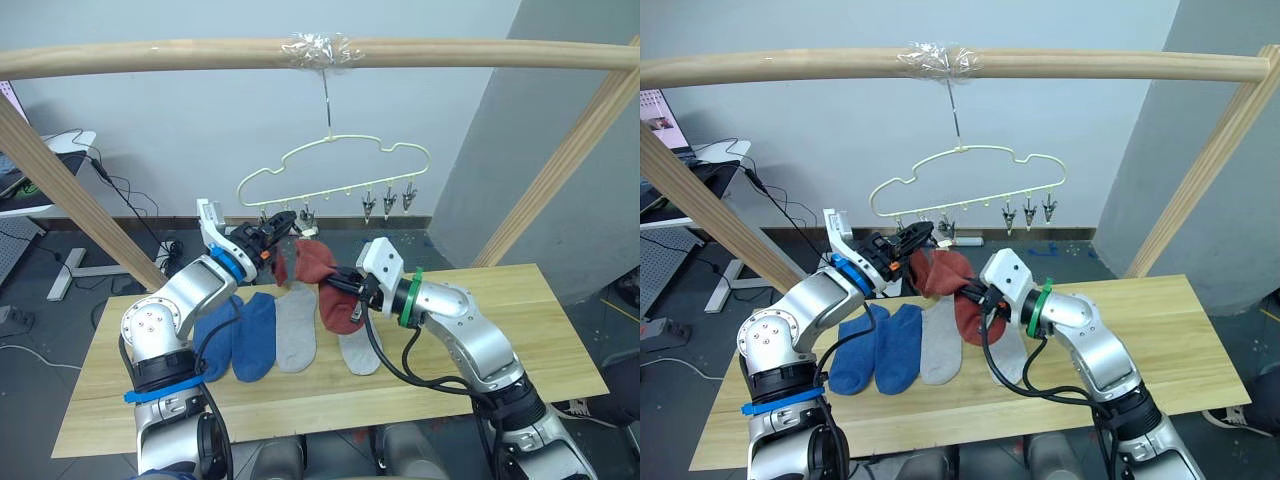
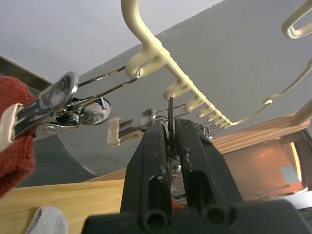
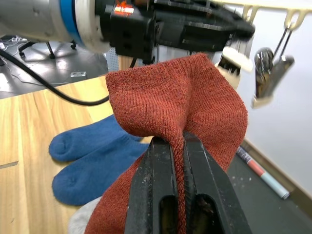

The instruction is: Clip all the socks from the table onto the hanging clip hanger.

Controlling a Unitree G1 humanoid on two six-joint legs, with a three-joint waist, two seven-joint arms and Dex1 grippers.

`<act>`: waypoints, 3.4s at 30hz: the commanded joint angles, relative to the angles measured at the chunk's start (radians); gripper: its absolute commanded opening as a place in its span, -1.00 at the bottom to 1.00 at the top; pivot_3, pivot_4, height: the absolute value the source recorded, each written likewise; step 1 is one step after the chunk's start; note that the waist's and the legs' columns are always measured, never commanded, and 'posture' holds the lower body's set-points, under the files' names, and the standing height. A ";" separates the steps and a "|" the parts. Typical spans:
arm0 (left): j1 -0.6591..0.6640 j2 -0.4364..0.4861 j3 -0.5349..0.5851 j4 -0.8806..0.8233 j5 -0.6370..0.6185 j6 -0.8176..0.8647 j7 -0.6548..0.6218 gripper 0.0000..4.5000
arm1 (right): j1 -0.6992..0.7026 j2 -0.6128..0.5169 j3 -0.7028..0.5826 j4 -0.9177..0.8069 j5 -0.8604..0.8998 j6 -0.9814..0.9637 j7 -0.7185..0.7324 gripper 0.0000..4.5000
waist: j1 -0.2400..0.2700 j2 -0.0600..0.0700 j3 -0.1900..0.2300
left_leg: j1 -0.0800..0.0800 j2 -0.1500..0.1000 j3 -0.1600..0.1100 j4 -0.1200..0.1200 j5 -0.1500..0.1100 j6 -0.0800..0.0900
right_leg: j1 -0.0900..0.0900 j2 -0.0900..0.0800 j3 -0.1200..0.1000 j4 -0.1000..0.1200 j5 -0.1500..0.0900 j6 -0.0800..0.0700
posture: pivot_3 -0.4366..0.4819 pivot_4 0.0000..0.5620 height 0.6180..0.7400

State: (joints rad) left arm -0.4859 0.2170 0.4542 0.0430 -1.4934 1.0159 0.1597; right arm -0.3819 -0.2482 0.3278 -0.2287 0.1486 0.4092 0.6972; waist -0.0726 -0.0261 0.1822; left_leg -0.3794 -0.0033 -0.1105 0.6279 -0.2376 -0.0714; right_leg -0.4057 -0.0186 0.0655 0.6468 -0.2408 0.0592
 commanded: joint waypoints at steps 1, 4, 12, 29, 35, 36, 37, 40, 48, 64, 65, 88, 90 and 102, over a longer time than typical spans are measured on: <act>0.017 0.022 -0.010 -0.008 -0.006 -0.001 0.003 -1.00 | -0.022 0.012 -0.010 -0.002 0.013 -0.034 0.002 -0.98 | 0.000 0.000 0.000 | 0.000 0.000 0.000 0.000 0.000 0.000 | 0.000 0.000 0.000 0.000 0.000 0.000 | -0.10 -0.44 1.00; 0.017 0.030 -0.014 -0.007 -0.010 -0.003 0.000 -1.00 | -0.026 0.017 -0.013 0.004 0.013 -0.041 0.000 -0.98 | 0.000 0.000 0.000 | 0.000 0.000 0.000 0.000 0.000 0.000 | 0.000 0.000 0.000 0.000 0.000 0.000 | -0.10 -0.44 1.00; 0.037 0.049 -0.049 -0.035 -0.010 0.013 -0.043 -1.00 | -0.030 0.013 -0.012 0.036 -0.016 -0.082 -0.010 -0.98 | 0.000 0.000 0.000 | 0.000 0.000 0.000 0.000 0.000 0.000 | 0.000 0.000 0.000 0.000 0.000 0.000 | -0.10 -0.44 1.00; 0.039 0.063 -0.049 -0.078 -0.002 -0.045 -0.093 0.24 | -0.031 0.005 -0.009 0.052 -0.013 -0.104 -0.014 -1.00 | 0.014 0.000 0.000 | -0.002 0.000 0.000 0.000 0.000 0.000 | -0.002 0.000 0.000 -0.001 0.000 0.000 | -0.09 -0.45 1.00; 0.104 0.175 -0.094 -0.204 0.133 -0.049 -0.132 0.98 | -0.024 0.038 -0.005 0.054 0.018 -0.069 -0.018 -1.00 | 0.016 0.000 0.000 | -0.003 0.000 0.000 -0.001 0.000 0.000 | -0.002 0.000 0.000 -0.001 0.000 0.000 | -0.06 -0.47 1.00; 0.119 0.216 -0.126 -0.235 0.210 -0.051 -0.127 0.98 | -0.021 0.048 -0.009 0.055 0.033 -0.052 -0.019 -1.00 | 0.016 0.000 0.000 | -0.003 0.000 0.000 -0.001 0.000 0.000 | -0.003 0.000 0.000 -0.001 0.000 0.000 | -0.05 -0.47 1.00; 0.139 0.279 -0.182 -0.288 0.314 -0.058 -0.133 0.98 | -0.014 0.061 -0.016 0.055 0.057 -0.026 -0.016 -1.00 | 0.017 0.000 0.000 | -0.003 0.000 0.000 -0.002 0.000 0.000 | -0.003 0.000 0.000 -0.001 0.000 -0.001 | -0.04 -0.48 1.00; 0.204 0.390 -0.288 -0.425 0.568 -0.159 -0.154 0.98 | 0.002 0.091 -0.041 0.058 0.118 0.042 -0.014 -1.00 | 0.019 0.001 0.001 | -0.002 0.000 0.000 -0.003 0.000 0.000 | -0.004 0.000 0.000 -0.001 -0.001 -0.001 | -0.01 -0.49 1.00; 0.313 0.392 -0.238 -0.520 0.507 -0.245 -0.473 1.00 | 0.003 0.120 -0.060 0.066 0.216 0.157 0.002 -0.22 | 0.038 0.001 0.001 | -0.004 0.000 0.000 -0.004 0.000 0.000 | -0.005 -0.001 -0.001 -0.001 -0.002 -0.003 | 0.02 -0.53 1.00; 0.385 0.225 -0.456 -0.543 0.854 -0.487 -0.533 1.00 | 0.161 -0.076 -0.180 -0.095 0.208 0.101 -0.014 0.99 | 0.040 0.000 0.000 | -0.004 0.000 0.002 -0.001 0.000 0.000 | -0.004 -0.001 0.000 -0.001 -0.002 -0.003 | -0.05 -0.58 1.00; 0.370 0.205 -0.472 -0.523 0.888 -0.518 -0.535 1.00 | 0.169 -0.085 -0.202 -0.115 0.211 0.104 -0.024 0.99 | 0.041 0.000 0.000 | -0.004 0.000 0.002 -0.001 0.000 0.000 | -0.004 -0.001 0.000 -0.001 -0.002 -0.003 | -0.05 -0.58 1.00; 0.111 -0.104 -0.480 -0.002 1.231 -0.893 -0.430 0.20 | 0.062 -0.105 -0.343 -0.275 0.300 0.157 -0.158 1.00 | 0.024 0.000 0.000 | -0.004 -0.001 0.002 0.000 0.000 0.001 | -0.002 0.000 0.000 -0.001 0.000 0.000 | -0.26 -0.50 1.00; 0.083 -0.108 -0.473 0.035 1.237 -0.907 -0.440 0.20 | 0.049 -0.105 -0.340 -0.275 0.303 0.161 -0.166 1.00 | 0.020 0.000 0.000 | -0.004 0.000 0.002 0.000 0.000 0.001 | -0.002 0.000 0.000 -0.001 0.000 0.000 | -0.27 -0.49 1.00; -0.028 -0.123 -0.446 0.190 1.254 -0.984 -0.463 0.20 | 0.026 -0.112 -0.341 -0.259 0.314 0.160 -0.181 1.00 | 0.014 0.000 0.000 | -0.004 -0.001 0.002 0.000 0.000 0.001 | -0.002 0.000 0.000 -0.001 0.000 0.000 | -0.27 -0.47 1.00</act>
State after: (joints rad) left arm -0.4925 0.1016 -0.0013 0.2436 -0.2457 0.0573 -0.2966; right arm -0.3402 -0.3537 0.0090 -0.4631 0.4515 0.5838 0.5202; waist -0.0583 -0.0258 0.1824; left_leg -0.3831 -0.0038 -0.1090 0.6283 -0.2376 -0.0708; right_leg -0.4081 -0.0190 0.0659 0.6462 -0.2405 0.0594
